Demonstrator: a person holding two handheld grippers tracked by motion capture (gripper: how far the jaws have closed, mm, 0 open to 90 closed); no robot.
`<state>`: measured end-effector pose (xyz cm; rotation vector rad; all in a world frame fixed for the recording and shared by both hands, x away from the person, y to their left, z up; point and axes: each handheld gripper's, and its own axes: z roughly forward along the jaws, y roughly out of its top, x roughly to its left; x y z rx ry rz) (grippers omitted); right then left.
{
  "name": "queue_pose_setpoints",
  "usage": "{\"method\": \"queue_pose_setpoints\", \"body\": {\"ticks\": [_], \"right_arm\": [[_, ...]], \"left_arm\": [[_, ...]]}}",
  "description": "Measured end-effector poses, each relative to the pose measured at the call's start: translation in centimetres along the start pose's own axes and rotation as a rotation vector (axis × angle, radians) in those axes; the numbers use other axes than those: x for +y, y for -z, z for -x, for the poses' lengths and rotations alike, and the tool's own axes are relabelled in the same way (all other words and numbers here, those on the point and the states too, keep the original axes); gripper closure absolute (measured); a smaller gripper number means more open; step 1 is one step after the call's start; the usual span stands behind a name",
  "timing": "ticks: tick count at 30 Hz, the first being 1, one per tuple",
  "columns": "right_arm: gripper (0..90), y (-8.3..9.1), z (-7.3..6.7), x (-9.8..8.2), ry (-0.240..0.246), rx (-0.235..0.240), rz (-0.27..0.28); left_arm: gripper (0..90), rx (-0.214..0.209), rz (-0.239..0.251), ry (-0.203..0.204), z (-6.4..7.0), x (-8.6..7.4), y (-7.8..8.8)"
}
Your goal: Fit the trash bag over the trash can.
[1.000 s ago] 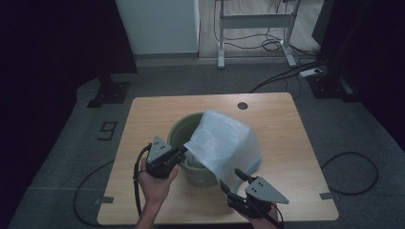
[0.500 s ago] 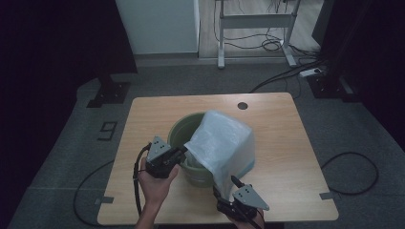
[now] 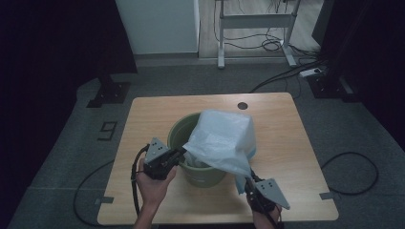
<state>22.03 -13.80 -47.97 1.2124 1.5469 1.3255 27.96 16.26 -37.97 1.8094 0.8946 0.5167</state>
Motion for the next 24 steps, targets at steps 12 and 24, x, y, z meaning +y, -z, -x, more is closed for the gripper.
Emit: {"method": "queue_pose_setpoints", "body": {"ticks": [12, 24], "right_arm": [[88.3, 0.2, 0.9, 10.0, 0.016, 0.098, 0.168], [88.7, -2.6, -1.8, 12.8, 0.089, 0.226, 0.119]], "left_arm": [[90.0, -0.015, -0.008, -0.004, -0.4, -0.7, 0.8], [33.0, 0.047, 0.057, 0.005, -0.4, -1.2, 3.1]]}}
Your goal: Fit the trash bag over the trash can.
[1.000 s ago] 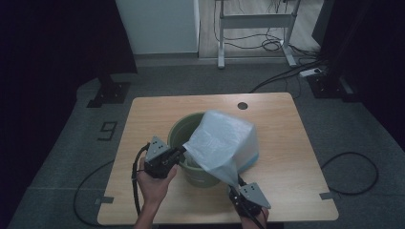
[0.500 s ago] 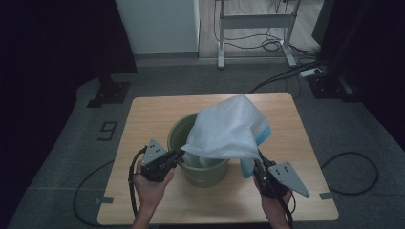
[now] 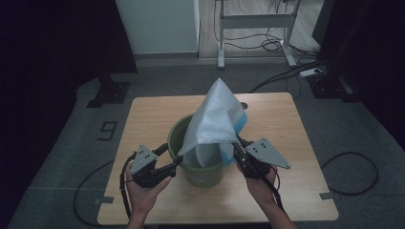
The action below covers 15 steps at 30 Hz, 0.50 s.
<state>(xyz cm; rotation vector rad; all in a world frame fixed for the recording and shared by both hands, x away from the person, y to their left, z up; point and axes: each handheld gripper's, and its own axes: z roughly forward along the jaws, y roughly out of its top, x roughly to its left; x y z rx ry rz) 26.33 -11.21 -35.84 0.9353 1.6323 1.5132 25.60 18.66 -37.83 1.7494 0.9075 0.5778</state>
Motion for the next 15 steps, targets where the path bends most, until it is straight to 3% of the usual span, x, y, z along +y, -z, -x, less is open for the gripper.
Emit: {"method": "queue_pose_setpoints", "body": {"ticks": [5, 10, 14, 15], "right_arm": [[88.6, -0.2, 0.1, -0.1, 0.011, 0.007, -0.033], [88.6, -0.1, 0.1, 0.5, 0.031, 0.024, -0.051], [88.6, -0.1, 0.0, 1.1, 0.047, 0.042, -0.066], [88.6, -0.1, 0.1, 1.2, 0.049, 0.047, -0.070]], "left_arm": [[24.8, -0.062, 0.025, -0.034, 0.6, 1.0, 1.3], [25.3, -0.078, 0.034, -0.075, 1.5, 2.3, 1.1], [34.5, -0.080, 0.045, -0.123, 2.1, 3.4, 0.4], [43.2, -0.094, 0.052, -0.130, 2.1, 3.7, 0.2]]}}
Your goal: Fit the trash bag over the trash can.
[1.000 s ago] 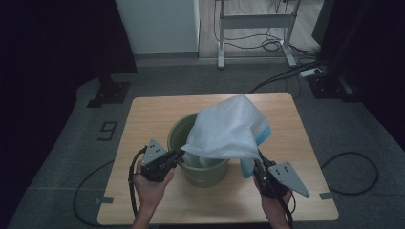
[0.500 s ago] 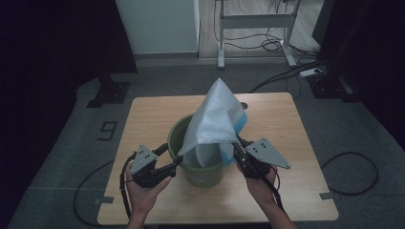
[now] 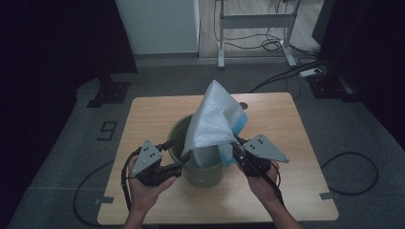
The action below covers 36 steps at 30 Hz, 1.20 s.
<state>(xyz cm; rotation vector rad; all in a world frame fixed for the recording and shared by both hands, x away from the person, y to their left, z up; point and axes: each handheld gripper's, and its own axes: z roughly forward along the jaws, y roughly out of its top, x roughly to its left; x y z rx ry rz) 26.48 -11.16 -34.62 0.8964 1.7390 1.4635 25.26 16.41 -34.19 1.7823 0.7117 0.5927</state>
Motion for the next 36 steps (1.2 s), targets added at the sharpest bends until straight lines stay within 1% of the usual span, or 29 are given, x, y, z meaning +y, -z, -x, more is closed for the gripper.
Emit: {"method": "queue_pose_setpoints", "body": {"ticks": [1, 2, 3, 4, 5, 7, 8, 9, 11, 12, 13, 14, 15, 16, 17, 18, 19, 20, 21, 22, 23, 26, 27, 28, 30, 32, 33, 35, 36], "right_arm": [[88.6, 0.0, 0.1, 0.1, 0.003, 0.005, -0.004], [88.6, 0.0, 0.1, 0.1, 0.003, 0.008, -0.007], [88.6, -0.1, 0.1, 0.2, 0.001, 0.013, -0.014], [88.6, -0.1, 0.1, 0.2, 0.002, 0.017, -0.016], [88.6, -0.1, 0.1, 0.2, 0.002, 0.017, -0.016], [88.6, -0.2, 0.1, 0.2, 0.001, 0.023, -0.018], [88.5, -0.3, 0.1, 0.3, -0.002, 0.027, -0.019], [88.4, -0.3, 0.1, 0.3, -0.003, 0.031, -0.016], [88.3, -0.3, 0.1, 0.4, -0.001, 0.032, -0.015], [88.3, -0.4, 0.0, 0.4, -0.003, 0.035, -0.012], [87.2, -0.4, -0.1, 0.4, -0.009, 0.044, -0.012], [86.4, -0.4, -0.2, 0.3, -0.011, 0.048, -0.013], [86.4, -0.4, -0.2, 0.3, -0.011, 0.048, -0.013], [84.9, -0.5, -0.3, 0.2, -0.012, 0.055, -0.017], [79.1, -0.6, -0.3, -0.3, -0.016, 0.059, -0.026], [75.5, -0.6, -0.4, -0.5, -0.022, 0.059, -0.031], [75.5, -0.6, -0.4, -0.5, -0.022, 0.059, -0.031], [66.2, -0.8, -0.5, -1.0, -0.032, 0.056, -0.050], [66.2, -0.8, -0.5, -1.0, -0.032, 0.056, -0.050], [64.0, -0.9, -0.5, -1.2, -0.034, 0.056, -0.054], [62.7, -0.9, -0.7, -1.6, -0.033, 0.058, -0.065], [60.1, -0.8, -0.8, -1.9, -0.029, 0.063, -0.075], [55.8, -0.7, -1.0, -2.2, -0.025, 0.057, -0.078], [51.4, -0.3, -1.3, -2.6, -0.019, 0.041, -0.083], [49.3, 0.0, -1.6, -2.9, -0.025, 0.037, -0.084], [48.5, 0.2, -1.7, -3.2, -0.026, 0.036, -0.081], [48.9, 0.7, -1.7, -3.6, -0.034, 0.048, -0.079], [49.8, 0.9, -1.7, -3.8, -0.035, 0.047, -0.075], [52.7, 1.3, -1.6, -3.9, -0.039, 0.051, -0.068]], "left_arm": [[50.2, -0.005, 0.003, -0.007, 0.0, 0.1, -0.1], [54.2, -0.007, 0.006, -0.019, 0.1, 0.3, -0.3], [64.6, -0.008, 0.008, -0.027, 0.1, 0.4, -0.4], [69.4, -0.016, 0.008, -0.034, 0.1, 0.4, -0.5], [69.4, -0.030, 0.009, -0.041, 0.1, 0.5, -0.6], [83.1, -0.066, 0.003, -0.045, -0.1, 0.5, -0.8], [88.1, -0.074, 0.001, -0.042, -0.1, 0.5, -0.9], [90.0, -0.068, -0.003, -0.032, -0.3, 0.4, -1.0], [90.0, -0.060, -0.009, -0.030, -0.3, 0.3, -1.1], [90.0, -0.043, -0.019, -0.024, -0.5, 0.1, -1.2], [90.0, -0.027, -0.026, -0.011, -0.8, -0.2, -1.1], [90.0, -0.022, -0.036, 0.001, -1.0, -0.4, -1.1], [90.0, -0.022, -0.036, 0.001, -1.0, -0.4, -1.1], [90.0, -0.015, -0.045, 0.011, -1.2, -0.7, -1.1], [90.0, -0.002, -0.065, 0.033, -1.7, -1.3, -1.1], [90.0, -0.002, -0.065, 0.033, -1.7, -1.3, -1.1], [90.0, 0.000, -0.074, 0.044, -1.9, -1.6, -1.2], [90.0, 0.007, -0.084, 0.055, -2.2, -2.0, -1.2], [90.0, 0.010, -0.089, 0.061, -2.3, -2.2, -1.2], [90.0, 0.014, -0.095, 0.072, -2.5, -2.5, -1.1], [90.0, 0.020, -0.100, 0.082, -2.8, -2.9, -1.0], [90.0, 0.027, -0.109, 0.092, -3.0, -3.3, -0.9], [90.0, 0.032, -0.112, 0.098, -3.1, -3.4, -0.8], [90.0, 0.036, -0.113, 0.103, -3.2, -3.6, -0.8], [90.0, 0.038, -0.112, 0.110, -3.3, -3.7, -0.7], [90.0, 0.048, -0.114, 0.116, -3.5, -3.8, -0.6], [90.0, 0.048, -0.111, 0.122, -3.6, -3.9, -0.5], [90.0, 0.053, -0.110, 0.130, -3.8, -4.0, -0.3], [90.0, 0.053, -0.109, 0.133, -3.9, -4.0, -0.3]]}}
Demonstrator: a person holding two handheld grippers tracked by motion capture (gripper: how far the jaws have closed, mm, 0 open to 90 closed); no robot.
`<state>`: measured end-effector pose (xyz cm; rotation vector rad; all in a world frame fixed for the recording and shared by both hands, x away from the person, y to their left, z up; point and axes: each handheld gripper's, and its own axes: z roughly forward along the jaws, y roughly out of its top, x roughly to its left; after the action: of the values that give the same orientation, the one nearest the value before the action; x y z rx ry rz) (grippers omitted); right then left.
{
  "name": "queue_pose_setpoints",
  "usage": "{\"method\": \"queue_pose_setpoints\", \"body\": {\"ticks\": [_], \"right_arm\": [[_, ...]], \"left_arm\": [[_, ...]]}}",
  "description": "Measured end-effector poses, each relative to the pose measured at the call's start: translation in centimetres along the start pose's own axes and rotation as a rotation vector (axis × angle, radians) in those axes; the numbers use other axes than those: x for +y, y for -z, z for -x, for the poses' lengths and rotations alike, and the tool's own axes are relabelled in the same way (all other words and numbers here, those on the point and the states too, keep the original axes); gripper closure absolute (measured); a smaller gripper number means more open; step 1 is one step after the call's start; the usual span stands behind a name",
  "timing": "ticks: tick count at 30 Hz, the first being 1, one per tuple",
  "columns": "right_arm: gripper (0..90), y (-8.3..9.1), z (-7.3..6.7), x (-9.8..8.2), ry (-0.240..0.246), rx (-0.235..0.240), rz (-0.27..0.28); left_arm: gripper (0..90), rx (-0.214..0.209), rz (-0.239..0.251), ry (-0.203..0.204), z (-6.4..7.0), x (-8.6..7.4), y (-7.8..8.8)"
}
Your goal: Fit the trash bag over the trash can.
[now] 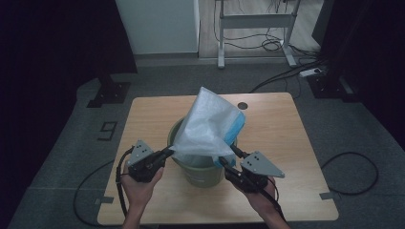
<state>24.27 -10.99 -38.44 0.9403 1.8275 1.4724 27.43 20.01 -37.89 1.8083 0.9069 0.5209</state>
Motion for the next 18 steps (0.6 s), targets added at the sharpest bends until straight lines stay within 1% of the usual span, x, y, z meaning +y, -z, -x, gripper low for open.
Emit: {"method": "queue_pose_setpoints", "body": {"ticks": [1, 2, 3, 4, 5, 7, 8, 9, 10, 12, 13, 14, 15, 16, 17, 18], "right_arm": [[57.2, 0.4, 0.2, -0.2, -0.003, 0.003, 0.012], [57.7, 0.5, 0.4, -0.2, -0.002, 0.005, 0.013], [60.9, 0.6, 0.5, -0.3, -0.005, 0.003, 0.009], [68.8, 0.7, 0.7, -0.3, -0.007, 0.004, 0.010], [68.8, 0.7, 0.7, -0.3, -0.007, 0.004, 0.010], [78.6, 0.8, 1.0, -0.4, -0.006, 0.008, 0.018], [82.6, 0.8, 1.2, -0.4, -0.003, 0.000, 0.022], [85.5, 0.9, 1.4, -0.3, -0.002, -0.017, 0.029], [87.5, 1.1, 1.8, -0.1, -0.003, -0.039, 0.047], [87.9, 1.2, 1.9, 0.0, -0.003, -0.048, 0.057], [88.2, 1.4, 2.1, 0.2, -0.004, -0.057, 0.070], [88.4, 1.9, 2.5, 0.7, -0.005, -0.066, 0.092], [88.4, 1.9, 2.5, 0.7, -0.005, -0.066, 0.092], [88.4, 2.0, 2.6, 0.9, -0.004, -0.070, 0.101], [88.5, 2.4, 2.7, 1.5, 0.003, -0.081, 0.122], [88.5, 2.4, 2.7, 1.5, 0.003, -0.081, 0.122]], "left_arm": [[90.0, 0.000, 0.001, 0.003, -0.1, 0.0, 0.0], [90.0, 0.000, 0.003, 0.008, -0.2, 0.0, 0.1], [90.0, -0.003, 0.006, 0.011, -0.2, 0.0, 0.2], [90.0, -0.004, 0.007, 0.012, -0.2, -0.1, 0.2], [90.0, -0.004, 0.007, 0.012, -0.2, -0.1, 0.2], [90.0, -0.007, 0.006, 0.012, -0.2, -0.1, 0.3], [90.0, -0.007, 0.007, 0.012, -0.2, -0.2, 0.4], [90.0, -0.008, 0.007, 0.013, -0.2, -0.2, 0.4], [90.0, -0.021, 0.008, 0.011, -0.2, -0.3, 0.5], [90.0, -0.029, 0.005, 0.008, -0.2, -0.3, 0.5], [90.0, -0.046, -0.001, 0.000, -0.2, -0.3, 0.5], [90.0, -0.060, -0.007, -0.007, 0.0, -0.3, 0.4], [90.0, -0.065, -0.010, -0.013, 0.1, -0.2, 0.4], [90.0, -0.077, -0.016, -0.025, 0.4, -0.1, 0.3], [90.0, -0.085, -0.019, -0.032, 0.5, -0.1, 0.2], [90.0, -0.096, -0.023, -0.040, 0.7, 0.0, 0.2]]}}
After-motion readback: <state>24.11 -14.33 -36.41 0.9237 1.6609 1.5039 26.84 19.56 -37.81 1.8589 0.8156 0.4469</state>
